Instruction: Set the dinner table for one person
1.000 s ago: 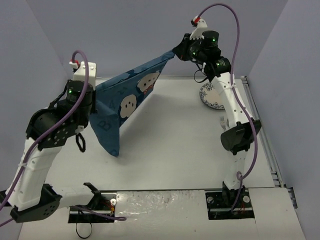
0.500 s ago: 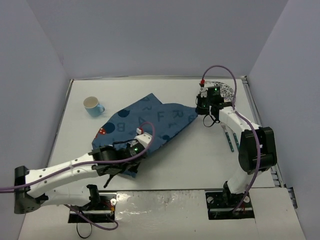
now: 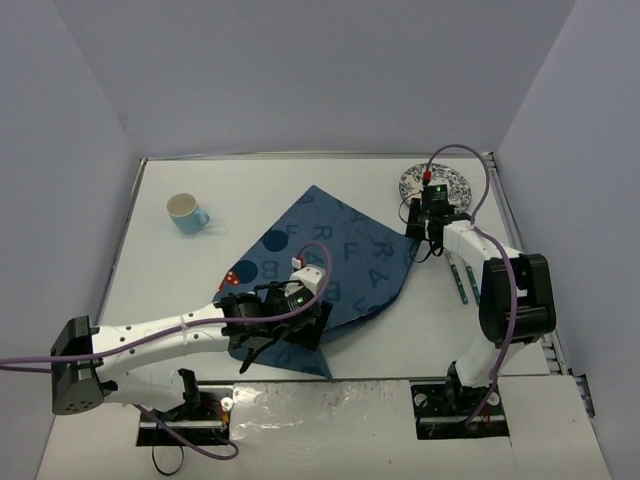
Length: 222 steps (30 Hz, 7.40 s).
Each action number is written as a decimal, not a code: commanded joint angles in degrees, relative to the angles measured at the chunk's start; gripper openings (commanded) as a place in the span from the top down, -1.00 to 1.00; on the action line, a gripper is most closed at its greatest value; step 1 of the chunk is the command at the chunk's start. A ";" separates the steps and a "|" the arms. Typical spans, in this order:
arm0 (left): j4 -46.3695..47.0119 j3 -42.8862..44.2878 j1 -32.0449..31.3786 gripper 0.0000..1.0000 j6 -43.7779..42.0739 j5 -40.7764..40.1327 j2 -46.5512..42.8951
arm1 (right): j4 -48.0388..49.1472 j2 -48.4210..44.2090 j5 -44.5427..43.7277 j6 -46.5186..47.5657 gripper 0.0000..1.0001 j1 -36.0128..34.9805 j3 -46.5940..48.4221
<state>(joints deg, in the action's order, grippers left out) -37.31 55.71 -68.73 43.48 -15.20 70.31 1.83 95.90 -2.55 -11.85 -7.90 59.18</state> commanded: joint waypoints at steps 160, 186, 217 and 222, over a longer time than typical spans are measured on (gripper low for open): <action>16.37 14.91 47.91 -0.48 -8.59 14.10 32.23 | -3.62 12.06 -2.61 -5.15 -0.50 -14.33 8.74; 6.02 37.04 56.59 -0.47 -17.25 13.72 54.23 | -3.59 25.74 1.47 -9.72 -0.50 -14.33 18.84; 3.92 39.12 55.37 -0.71 -18.52 17.93 31.08 | -6.05 4.44 -0.53 -5.55 -0.56 -12.45 13.98; 2.03 32.39 55.25 -0.79 -16.54 16.78 23.13 | -6.23 -1.17 -0.86 -5.68 -0.58 -12.11 13.39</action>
<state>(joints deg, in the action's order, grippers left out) -33.10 92.94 -13.13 24.73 2.69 100.64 -4.52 102.01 -2.75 -18.71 -20.77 70.71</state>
